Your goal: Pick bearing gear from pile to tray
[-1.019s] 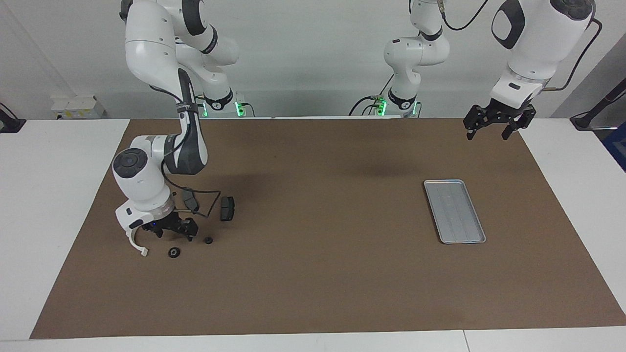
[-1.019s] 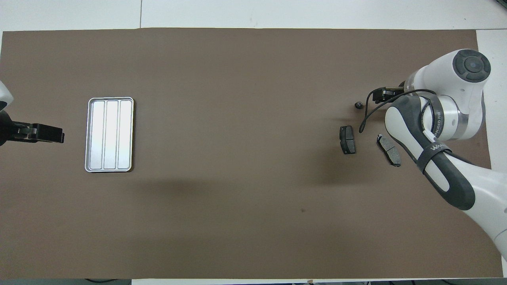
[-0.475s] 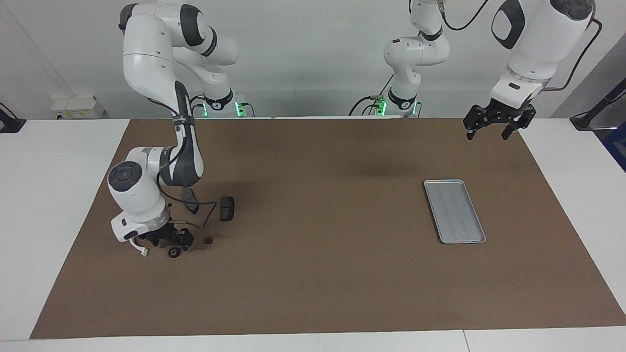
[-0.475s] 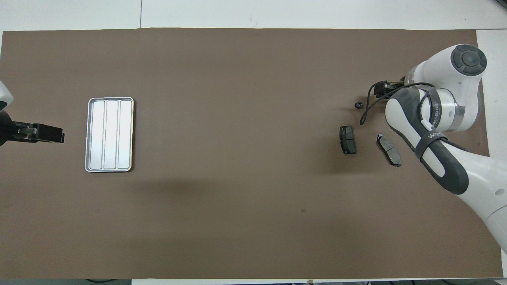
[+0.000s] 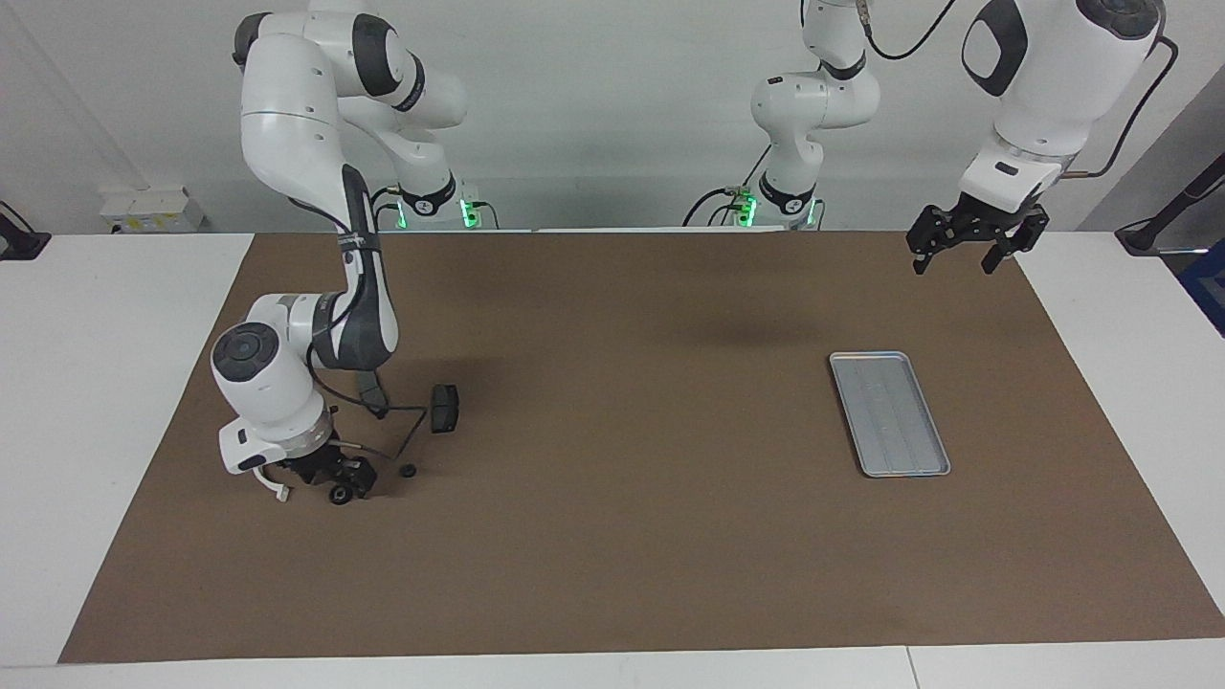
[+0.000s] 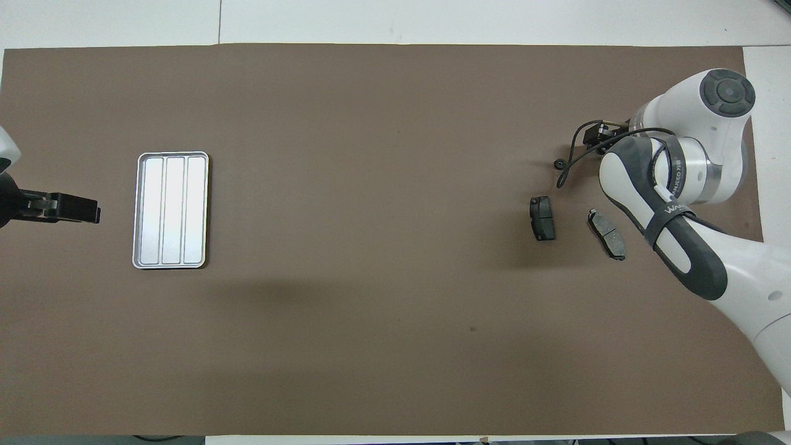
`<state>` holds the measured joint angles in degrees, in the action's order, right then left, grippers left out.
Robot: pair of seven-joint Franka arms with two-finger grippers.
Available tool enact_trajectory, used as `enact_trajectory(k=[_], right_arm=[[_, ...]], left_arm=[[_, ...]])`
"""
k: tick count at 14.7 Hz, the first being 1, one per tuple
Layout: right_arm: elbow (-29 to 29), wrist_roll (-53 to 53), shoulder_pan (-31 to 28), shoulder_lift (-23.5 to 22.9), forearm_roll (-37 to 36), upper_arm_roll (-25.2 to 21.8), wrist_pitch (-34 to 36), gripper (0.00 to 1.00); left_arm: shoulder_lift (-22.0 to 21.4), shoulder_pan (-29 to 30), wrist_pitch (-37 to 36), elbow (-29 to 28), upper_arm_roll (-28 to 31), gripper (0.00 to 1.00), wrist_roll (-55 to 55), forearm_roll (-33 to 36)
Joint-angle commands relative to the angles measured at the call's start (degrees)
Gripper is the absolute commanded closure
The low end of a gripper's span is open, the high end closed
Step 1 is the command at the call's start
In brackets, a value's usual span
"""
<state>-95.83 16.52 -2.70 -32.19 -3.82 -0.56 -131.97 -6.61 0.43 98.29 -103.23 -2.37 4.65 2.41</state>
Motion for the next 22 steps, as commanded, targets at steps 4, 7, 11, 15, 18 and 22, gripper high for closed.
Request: enact_trajectory(k=[4, 7, 11, 15, 18, 22], right_arm=[[1.08, 1.58, -0.73, -1.03, -0.75, 0.64, -0.04, 0.24], [0.82, 1.58, -0.73, -1.03, -0.75, 0.64, -0.21, 0.4], [0.82, 1.58, -0.73, -0.95, -0.75, 0.64, 0.14, 0.77], [0.82, 1.5, -0.64, -0.95, -0.84, 0.64, 0.4, 1.0], [0.99, 1.41, -0.64, -0.95, -1.1, 0.64, 0.66, 1.0], [4.85, 1.15, 0.24, -0.42, -1.98, 0.64, 7.24, 1.0]], left_arm=[[-0.95, -0.26, 0.5, -0.83, 0.35, 0.0, 0.62, -0.74], [-0.95, -0.26, 0.5, -0.83, 0.35, 0.0, 0.62, -0.74], [-0.95, -0.34, 0.5, -0.92, 0.35, 0.0, 0.62, -0.74], [-0.95, -0.34, 0.5, -0.92, 0.35, 0.0, 0.62, -0.74], [-0.95, -0.34, 0.5, -0.83, 0.35, 0.0, 0.62, -0.74], [-0.95, -0.34, 0.5, -0.83, 0.35, 0.0, 0.62, -0.74]])
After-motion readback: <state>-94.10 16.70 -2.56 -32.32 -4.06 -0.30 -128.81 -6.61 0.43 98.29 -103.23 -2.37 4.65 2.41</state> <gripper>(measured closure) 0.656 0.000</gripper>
